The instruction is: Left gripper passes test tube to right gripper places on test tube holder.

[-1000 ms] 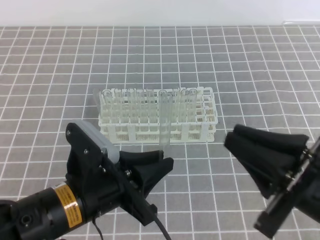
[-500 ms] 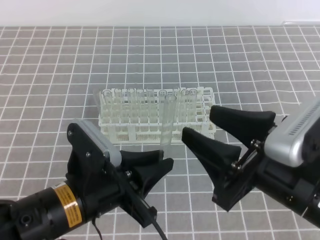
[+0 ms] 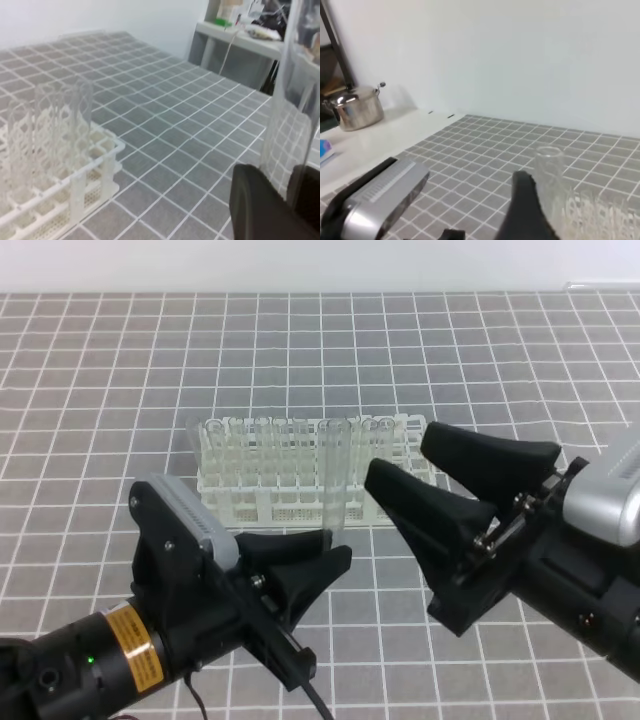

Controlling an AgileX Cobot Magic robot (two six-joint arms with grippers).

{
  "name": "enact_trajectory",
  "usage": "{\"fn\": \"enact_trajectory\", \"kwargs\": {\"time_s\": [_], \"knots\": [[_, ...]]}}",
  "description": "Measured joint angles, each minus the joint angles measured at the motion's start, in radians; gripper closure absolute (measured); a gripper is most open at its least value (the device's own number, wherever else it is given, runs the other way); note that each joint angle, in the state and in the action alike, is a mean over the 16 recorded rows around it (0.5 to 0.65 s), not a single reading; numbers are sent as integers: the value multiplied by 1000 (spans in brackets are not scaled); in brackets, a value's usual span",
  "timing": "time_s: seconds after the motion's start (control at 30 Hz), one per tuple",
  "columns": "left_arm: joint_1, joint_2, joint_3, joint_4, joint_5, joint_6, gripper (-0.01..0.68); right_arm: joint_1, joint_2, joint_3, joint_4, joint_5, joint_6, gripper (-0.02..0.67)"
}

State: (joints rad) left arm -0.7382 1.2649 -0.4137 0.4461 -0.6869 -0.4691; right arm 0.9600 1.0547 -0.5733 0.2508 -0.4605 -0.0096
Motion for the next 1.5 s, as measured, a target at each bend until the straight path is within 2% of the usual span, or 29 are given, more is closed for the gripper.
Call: {"fn": "enact_trajectory", "kwargs": {"time_s": [0.6, 0.83, 1.13, 1.5], "knots": [[0, 1, -1, -1, -19, -3, 633, 0, 178, -123, -87, -28, 35, 214], [-1, 2, -1, -7, -16, -2, 603, 0, 227, -159, -99, -28, 35, 217], [0, 2, -1, -31, -4, 23, 603, 0, 244, -170, -111, -23, 43, 240], [0, 1, -1, -41, 19, 46, 609, 0, 244, -170, -179, -20, 124, 284]]}}
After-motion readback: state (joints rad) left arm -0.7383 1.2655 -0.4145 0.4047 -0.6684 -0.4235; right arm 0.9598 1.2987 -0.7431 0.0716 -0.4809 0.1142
